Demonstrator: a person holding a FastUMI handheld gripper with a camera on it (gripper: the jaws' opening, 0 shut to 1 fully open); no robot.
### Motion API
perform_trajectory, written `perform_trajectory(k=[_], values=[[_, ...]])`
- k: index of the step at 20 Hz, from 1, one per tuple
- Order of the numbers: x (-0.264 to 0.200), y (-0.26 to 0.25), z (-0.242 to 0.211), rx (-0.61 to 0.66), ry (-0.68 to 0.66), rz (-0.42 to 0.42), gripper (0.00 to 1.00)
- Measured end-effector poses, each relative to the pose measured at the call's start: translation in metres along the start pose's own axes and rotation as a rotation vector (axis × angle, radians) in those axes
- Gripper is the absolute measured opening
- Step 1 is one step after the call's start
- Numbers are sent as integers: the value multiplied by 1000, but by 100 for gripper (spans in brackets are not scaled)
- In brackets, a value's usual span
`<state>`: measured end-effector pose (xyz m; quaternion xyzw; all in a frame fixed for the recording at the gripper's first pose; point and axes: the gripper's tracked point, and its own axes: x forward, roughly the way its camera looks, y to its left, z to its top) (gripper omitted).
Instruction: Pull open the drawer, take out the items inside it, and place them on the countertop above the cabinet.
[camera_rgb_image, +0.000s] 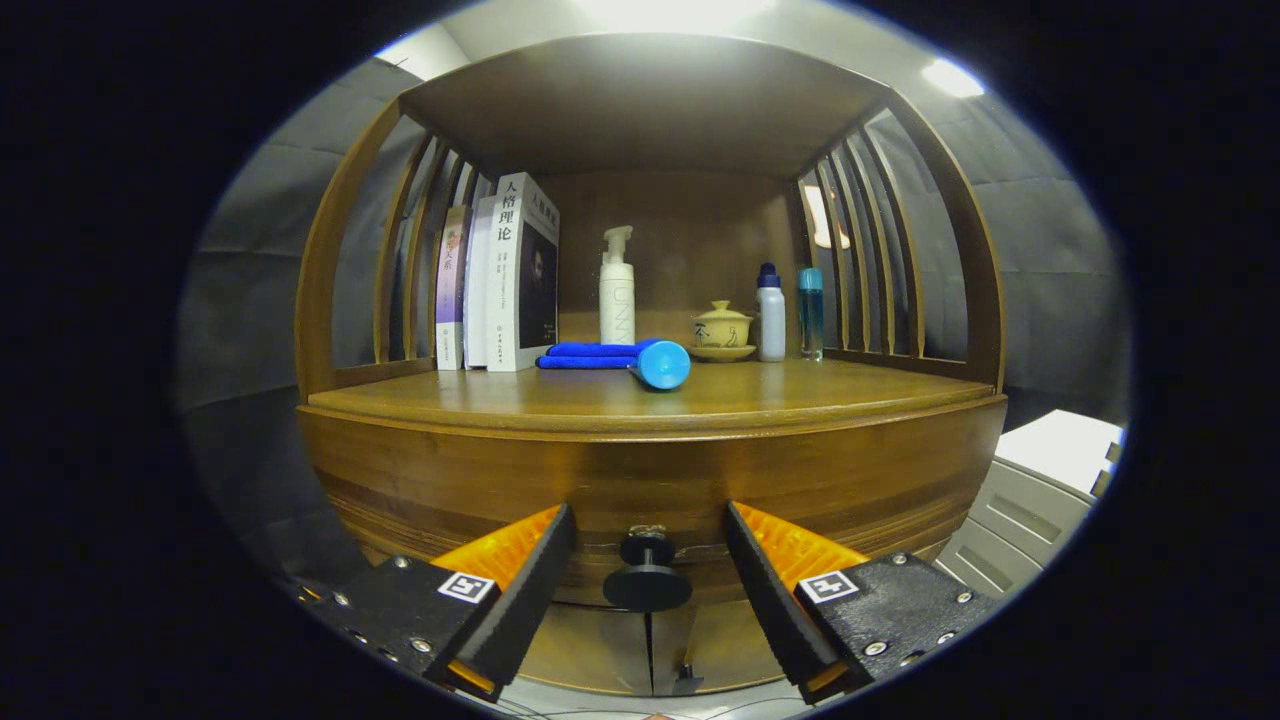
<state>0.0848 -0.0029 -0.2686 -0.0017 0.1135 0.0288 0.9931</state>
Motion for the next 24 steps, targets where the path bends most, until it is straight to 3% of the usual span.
perform_trajectory(k=[3,6,8,13,15,19,22,24], values=[[-12,5,-5,-59,44,49,95],[-49,-23,14,-132,30,-15,95],[-72,-25,36,-113,-1,-11,95],[-114,-49,116,-125,-54,-18,95],[-125,-46,144,-138,-28,37,95],[-131,-65,217,-186,-94,-5,95],[-130,-56,270,-189,-203,20,95],[-131,-52,277,-171,-200,41,95]])
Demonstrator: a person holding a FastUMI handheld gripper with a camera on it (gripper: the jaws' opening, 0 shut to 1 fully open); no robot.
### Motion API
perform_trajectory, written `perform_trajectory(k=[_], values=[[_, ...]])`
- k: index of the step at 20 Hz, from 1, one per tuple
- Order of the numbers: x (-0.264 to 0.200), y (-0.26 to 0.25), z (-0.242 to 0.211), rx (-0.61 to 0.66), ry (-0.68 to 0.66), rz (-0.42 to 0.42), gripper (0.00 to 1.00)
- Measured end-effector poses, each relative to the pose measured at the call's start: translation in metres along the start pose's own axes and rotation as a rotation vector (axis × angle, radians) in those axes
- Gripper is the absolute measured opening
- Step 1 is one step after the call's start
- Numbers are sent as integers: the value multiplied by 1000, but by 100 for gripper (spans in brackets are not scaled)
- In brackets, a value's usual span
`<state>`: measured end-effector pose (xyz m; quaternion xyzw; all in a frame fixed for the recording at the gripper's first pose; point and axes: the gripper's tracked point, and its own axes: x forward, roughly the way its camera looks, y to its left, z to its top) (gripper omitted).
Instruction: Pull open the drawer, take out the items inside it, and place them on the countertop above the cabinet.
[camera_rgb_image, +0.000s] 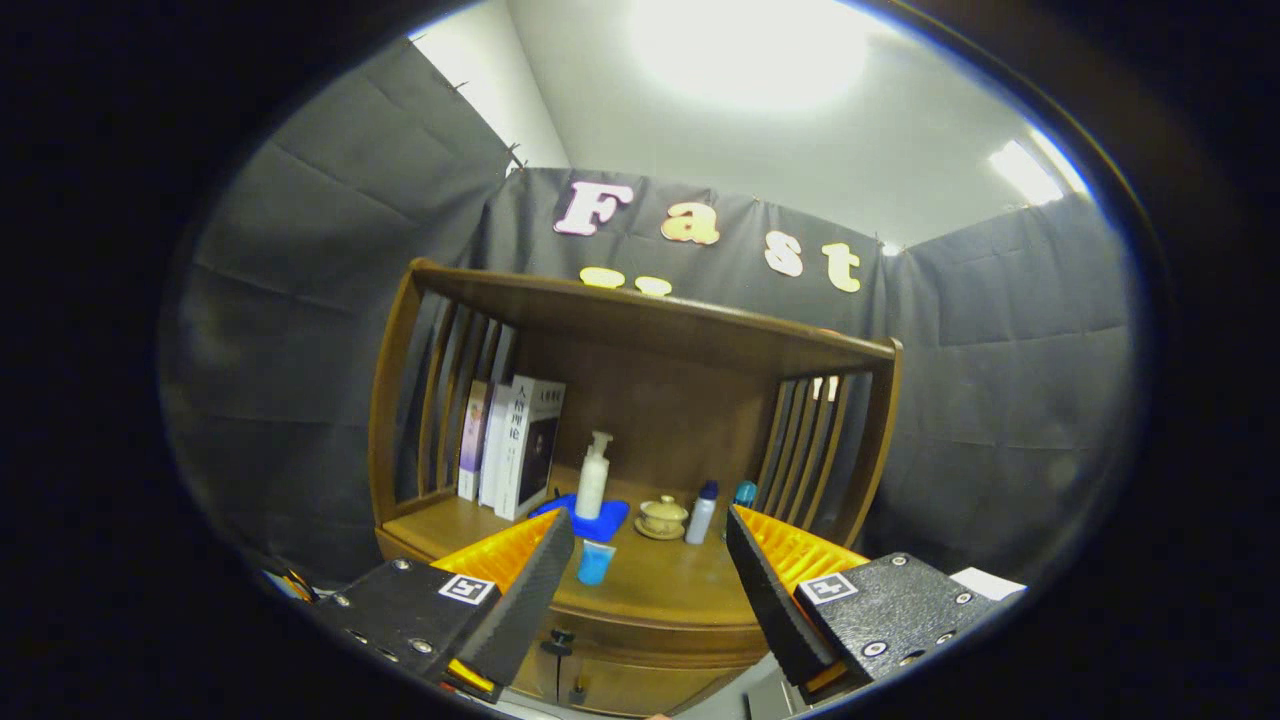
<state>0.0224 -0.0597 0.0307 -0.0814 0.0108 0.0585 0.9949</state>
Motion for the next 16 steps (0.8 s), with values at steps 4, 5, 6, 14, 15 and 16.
perform_trajectory(k=[4,5,6,14,15,16], values=[[0,-7,-6,129,14,-29,95],[1,-10,-8,145,18,-27,95],[3,-18,-12,141,26,-50,95],[6,-31,-31,66,59,-113,95],[5,-30,-29,69,53,-111,95],[4,-30,-29,72,52,-109,95]])
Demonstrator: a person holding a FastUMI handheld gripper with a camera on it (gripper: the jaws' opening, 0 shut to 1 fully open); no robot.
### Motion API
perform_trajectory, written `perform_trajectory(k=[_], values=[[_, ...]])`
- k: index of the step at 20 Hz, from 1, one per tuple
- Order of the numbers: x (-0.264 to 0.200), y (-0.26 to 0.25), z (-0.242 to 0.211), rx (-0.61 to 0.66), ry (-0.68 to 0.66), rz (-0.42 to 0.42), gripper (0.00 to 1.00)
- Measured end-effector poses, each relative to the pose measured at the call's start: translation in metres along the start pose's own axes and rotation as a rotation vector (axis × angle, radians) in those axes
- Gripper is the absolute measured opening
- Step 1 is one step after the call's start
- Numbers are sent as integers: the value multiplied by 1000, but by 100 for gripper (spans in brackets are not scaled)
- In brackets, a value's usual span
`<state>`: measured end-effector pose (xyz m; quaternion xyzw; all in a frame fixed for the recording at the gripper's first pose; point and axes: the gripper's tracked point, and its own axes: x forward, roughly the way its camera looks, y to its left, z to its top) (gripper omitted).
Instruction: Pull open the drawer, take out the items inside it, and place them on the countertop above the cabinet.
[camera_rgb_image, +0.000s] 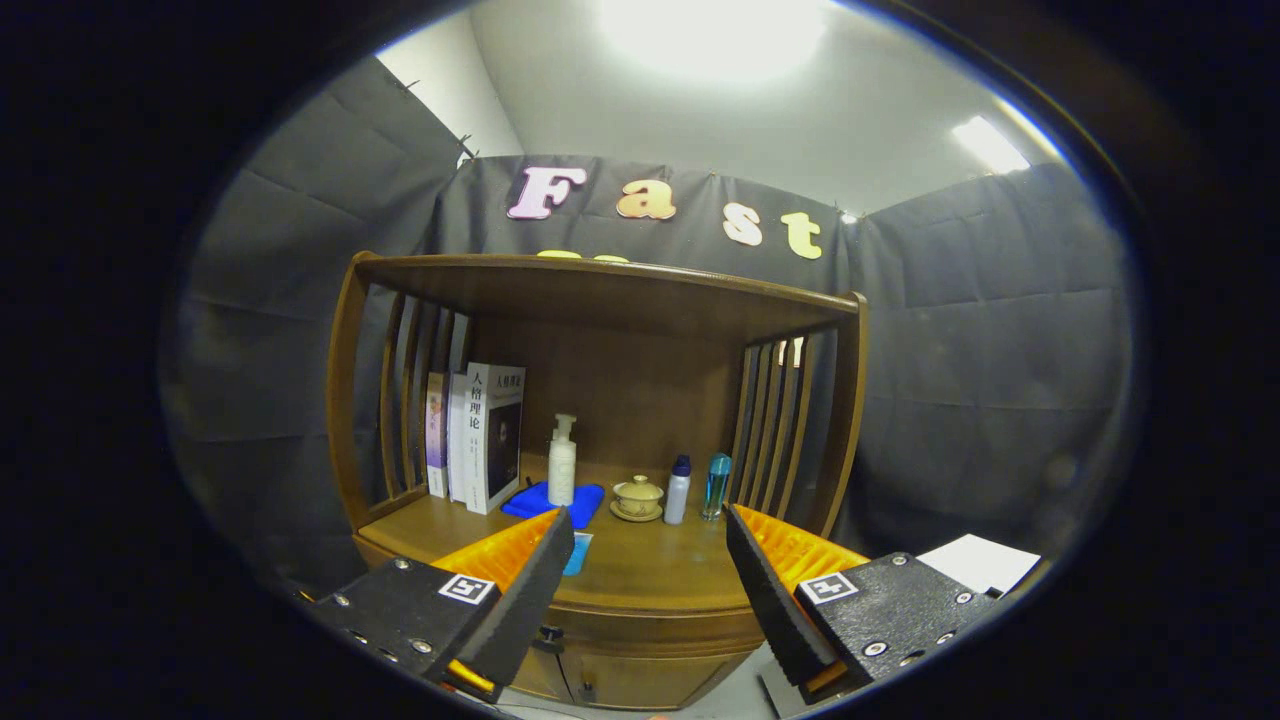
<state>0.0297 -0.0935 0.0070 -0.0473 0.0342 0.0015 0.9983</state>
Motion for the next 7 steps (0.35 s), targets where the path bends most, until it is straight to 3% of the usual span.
perform_trajectory(k=[7], values=[[2,-5,-7,-20,15,-10,95]])
